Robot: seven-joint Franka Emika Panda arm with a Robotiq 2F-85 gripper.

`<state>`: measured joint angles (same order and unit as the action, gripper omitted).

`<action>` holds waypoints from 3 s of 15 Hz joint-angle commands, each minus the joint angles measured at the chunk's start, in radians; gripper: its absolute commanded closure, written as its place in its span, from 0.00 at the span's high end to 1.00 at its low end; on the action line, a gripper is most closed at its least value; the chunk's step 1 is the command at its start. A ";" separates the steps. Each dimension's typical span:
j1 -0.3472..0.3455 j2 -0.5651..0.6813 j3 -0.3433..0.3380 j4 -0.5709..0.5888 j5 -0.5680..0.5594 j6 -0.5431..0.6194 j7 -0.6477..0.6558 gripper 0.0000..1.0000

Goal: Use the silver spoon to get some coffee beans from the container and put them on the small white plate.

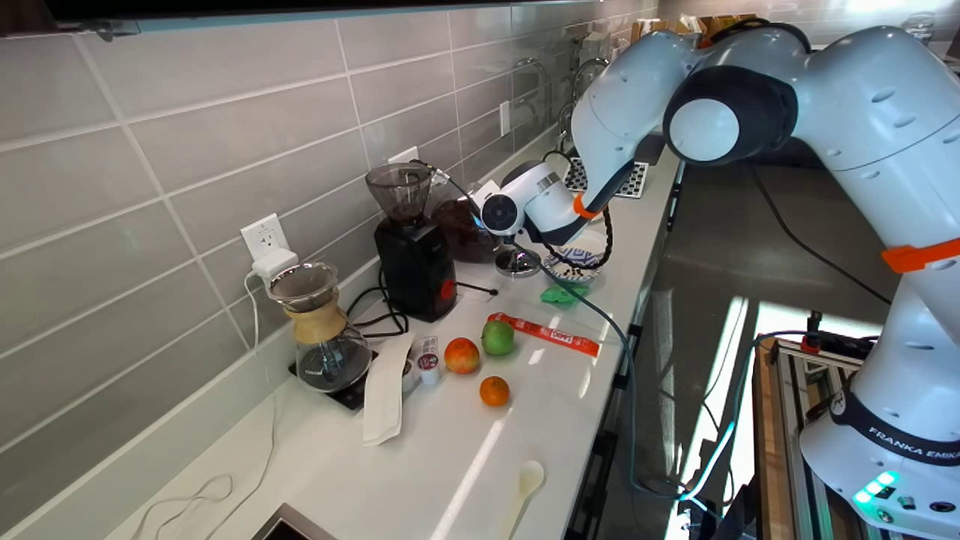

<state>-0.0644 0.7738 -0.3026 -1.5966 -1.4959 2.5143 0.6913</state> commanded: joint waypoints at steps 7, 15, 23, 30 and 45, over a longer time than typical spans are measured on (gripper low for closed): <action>-0.064 -0.029 0.072 -0.009 -0.030 -0.023 0.016 0.01; -0.150 -0.101 0.152 -0.017 0.172 0.007 -0.175 0.01; -0.182 -0.113 0.187 0.012 0.608 -0.045 -0.547 0.01; -0.183 -0.097 0.183 0.071 0.969 -0.125 -0.782 0.01; -0.251 -0.019 0.211 0.215 1.357 -0.221 -0.999 0.01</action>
<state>-0.2917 0.7163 -0.1134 -1.4544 -0.1941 2.3504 -0.2565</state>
